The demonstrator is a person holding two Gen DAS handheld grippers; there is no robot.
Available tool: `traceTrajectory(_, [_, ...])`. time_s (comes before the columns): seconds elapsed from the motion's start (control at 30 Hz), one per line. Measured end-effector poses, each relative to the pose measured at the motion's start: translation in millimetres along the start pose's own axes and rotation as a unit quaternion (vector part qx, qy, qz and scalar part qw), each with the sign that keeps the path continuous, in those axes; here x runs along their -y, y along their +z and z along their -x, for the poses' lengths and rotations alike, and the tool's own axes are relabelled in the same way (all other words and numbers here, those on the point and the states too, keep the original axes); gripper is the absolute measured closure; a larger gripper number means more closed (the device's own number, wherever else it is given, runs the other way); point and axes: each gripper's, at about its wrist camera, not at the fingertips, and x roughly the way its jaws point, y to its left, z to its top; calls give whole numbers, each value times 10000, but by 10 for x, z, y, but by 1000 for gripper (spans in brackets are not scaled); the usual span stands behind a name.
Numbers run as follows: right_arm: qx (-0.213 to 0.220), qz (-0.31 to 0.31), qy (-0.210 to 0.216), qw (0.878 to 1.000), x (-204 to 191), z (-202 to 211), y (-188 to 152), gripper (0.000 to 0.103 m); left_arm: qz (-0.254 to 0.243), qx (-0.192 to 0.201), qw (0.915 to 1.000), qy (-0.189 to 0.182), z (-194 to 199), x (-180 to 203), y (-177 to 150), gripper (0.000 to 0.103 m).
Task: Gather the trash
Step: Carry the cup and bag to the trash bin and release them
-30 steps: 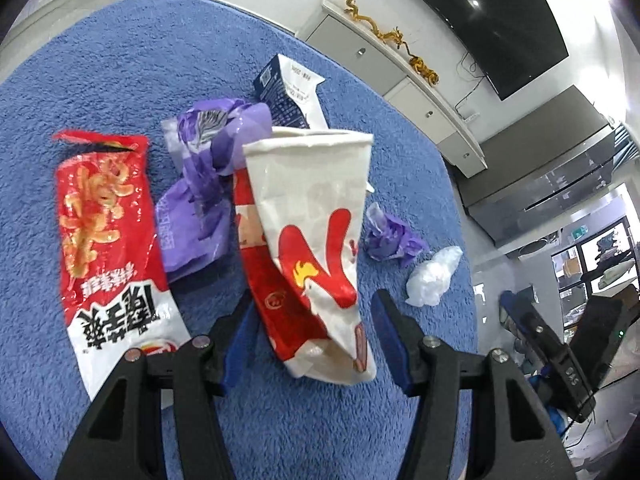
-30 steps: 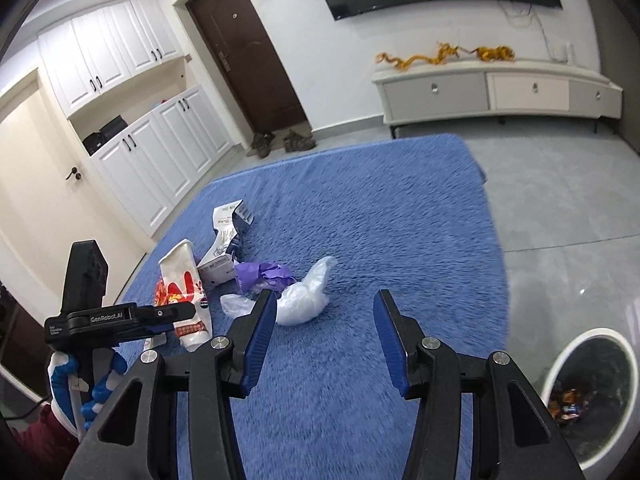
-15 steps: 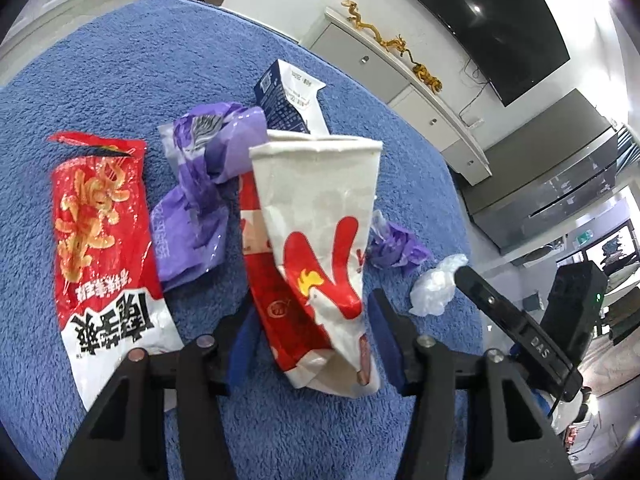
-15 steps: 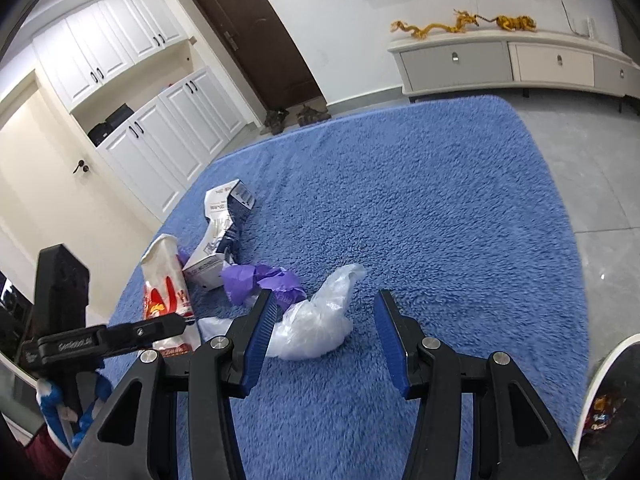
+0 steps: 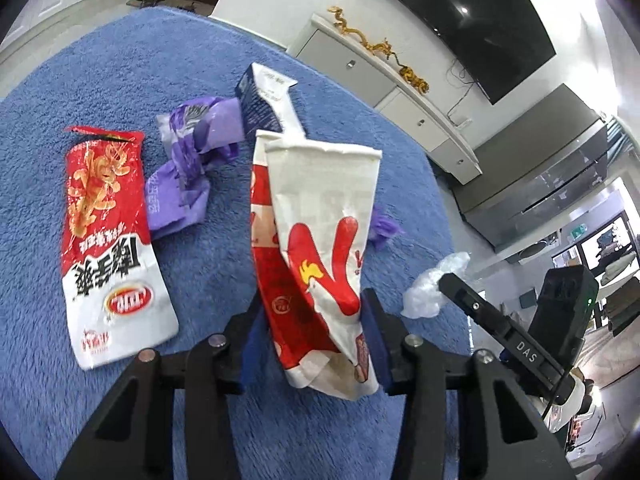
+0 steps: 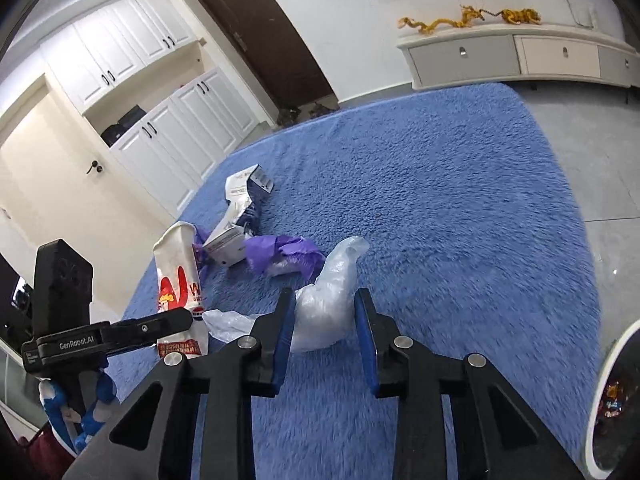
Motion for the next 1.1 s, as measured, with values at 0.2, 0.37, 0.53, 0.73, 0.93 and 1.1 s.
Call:
traceTrajectory(0.2, [364,-159,-131,9991,124,540,-170,74,-275,108,9995,-86,252,227,-161,61])
traceTrajectory(0.37, [783,-389,-383,9954,363,1065,-331,74,-779,-9,9967,-220,280,704,-268,61])
traceTrajectory(0.53, [1204,-780,-927,9853,816,1631,-575,73,-1423,-433,9879,-429,-22,1360,-402,61])
traceTrajectory(0.73, [1569,-1507,-1773,9598,1567,2241,-918,73,-2025,-1051,9709,-726,-535,2130,-686,61])
traceTrajectory(0.93, [1665,-2075,-2570,9291,2183,2572,-1185,73,-2596,-1517,9501,-826,-1105,2901,-1008,60])
traceTrajectory(1.1, [1569,-2318,-2862,9164,2534,2527,-1241,71,-2921,-1788,9355,-866,-1613,3477,-1198,59])
